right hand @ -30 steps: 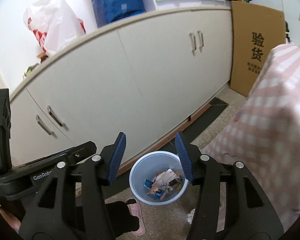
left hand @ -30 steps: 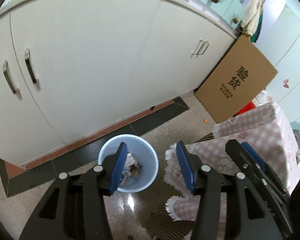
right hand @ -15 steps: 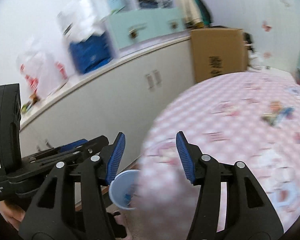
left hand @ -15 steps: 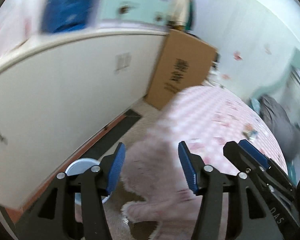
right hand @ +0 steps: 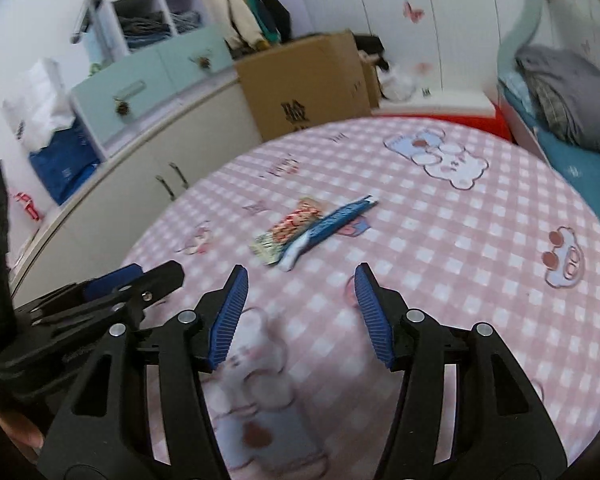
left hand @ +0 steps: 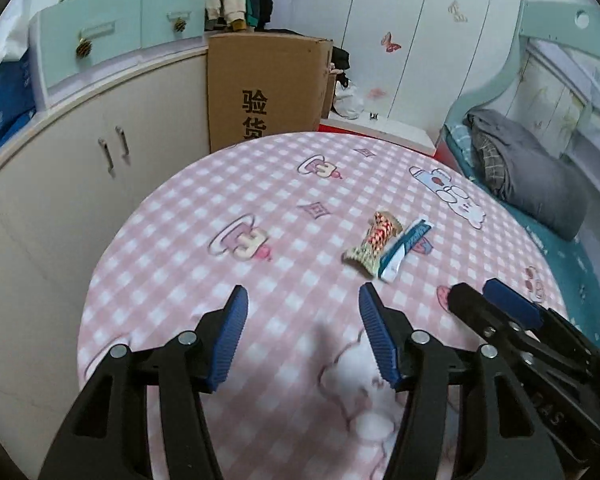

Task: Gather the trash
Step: 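Grasp the blue stick wrapper with the right tool while the left approaches the red-white wrapper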

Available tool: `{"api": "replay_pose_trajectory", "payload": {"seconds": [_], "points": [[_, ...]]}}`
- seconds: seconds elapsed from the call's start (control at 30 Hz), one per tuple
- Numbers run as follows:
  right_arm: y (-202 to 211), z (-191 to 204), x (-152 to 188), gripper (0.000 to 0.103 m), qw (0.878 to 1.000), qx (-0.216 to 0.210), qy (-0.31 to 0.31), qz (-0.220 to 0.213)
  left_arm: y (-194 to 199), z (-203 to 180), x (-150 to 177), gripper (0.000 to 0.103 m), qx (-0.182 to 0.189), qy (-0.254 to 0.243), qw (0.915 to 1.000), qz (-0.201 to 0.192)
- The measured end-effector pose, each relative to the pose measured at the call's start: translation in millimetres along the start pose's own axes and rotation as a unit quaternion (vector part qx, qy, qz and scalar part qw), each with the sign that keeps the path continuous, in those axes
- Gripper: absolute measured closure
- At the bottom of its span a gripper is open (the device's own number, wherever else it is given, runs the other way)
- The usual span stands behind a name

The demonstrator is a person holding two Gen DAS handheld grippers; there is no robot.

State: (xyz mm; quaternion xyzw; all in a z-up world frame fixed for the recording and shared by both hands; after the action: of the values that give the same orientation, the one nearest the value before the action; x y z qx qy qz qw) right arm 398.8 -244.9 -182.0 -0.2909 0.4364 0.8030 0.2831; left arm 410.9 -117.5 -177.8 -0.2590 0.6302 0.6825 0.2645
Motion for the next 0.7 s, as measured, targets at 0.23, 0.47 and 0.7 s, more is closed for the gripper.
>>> {"api": "replay_pose_trajectory", "payload": {"seconds": [0.23,0.47,0.7], "points": [[-47,-28,-14,0.047,0.998,0.01,-0.033,0.044,-31,0,-14,0.04,-0.052,0.006,0.9986,0.002],[-68,-31,-23,0.048,0.996,0.048,0.008,0.075,-53,2,-17,0.04,-0.058,0.016,0.9981,0.014],[-59,-39,-18,0.085,0.992,0.056,0.055,0.094,-55,-17,-18,0.04,-0.029,-0.003,0.9995,0.014]]}}
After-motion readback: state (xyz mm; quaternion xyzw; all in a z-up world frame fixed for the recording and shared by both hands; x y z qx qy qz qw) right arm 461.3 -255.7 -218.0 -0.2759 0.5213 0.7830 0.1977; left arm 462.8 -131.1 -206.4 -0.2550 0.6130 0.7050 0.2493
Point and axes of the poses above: each gripper's, at about its wrist camera, not at the fingertips, and y roughly against the way its jaws point, z to its left, x to its underside, the point moved 8 cm from there along -y, roughly the way its jaws point, and after that the axes turned 13 degrees about -x, right-handed, at the moved point
